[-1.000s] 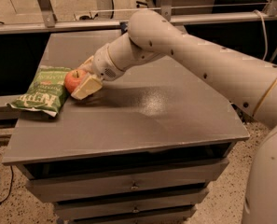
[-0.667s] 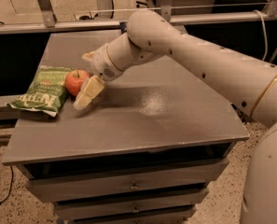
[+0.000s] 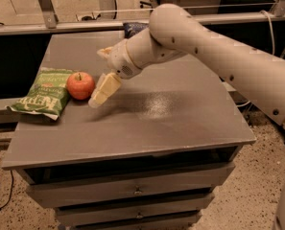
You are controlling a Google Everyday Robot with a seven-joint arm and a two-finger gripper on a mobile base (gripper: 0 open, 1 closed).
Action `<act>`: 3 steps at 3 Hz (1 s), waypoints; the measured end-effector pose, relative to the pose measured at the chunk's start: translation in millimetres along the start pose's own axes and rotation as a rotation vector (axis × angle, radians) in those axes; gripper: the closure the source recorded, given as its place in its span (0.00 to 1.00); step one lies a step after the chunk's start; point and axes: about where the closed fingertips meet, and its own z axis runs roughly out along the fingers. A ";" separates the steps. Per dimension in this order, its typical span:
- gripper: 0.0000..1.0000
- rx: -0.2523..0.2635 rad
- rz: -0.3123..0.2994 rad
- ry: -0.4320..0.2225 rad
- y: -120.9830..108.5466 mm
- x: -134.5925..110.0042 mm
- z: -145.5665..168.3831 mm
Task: Move apple near green jalapeno chip bag
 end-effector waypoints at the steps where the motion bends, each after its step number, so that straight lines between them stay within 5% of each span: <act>1: 0.00 0.076 -0.004 -0.033 -2.3 8.0 -68.1; 2: 0.00 0.162 -0.008 -0.065 -2.4 20.6 -140.3; 3: 0.00 0.183 0.000 -0.065 -2.2 27.5 -153.8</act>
Offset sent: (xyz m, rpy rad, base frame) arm -0.0223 -0.2269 0.1024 0.1352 -0.1745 -0.2188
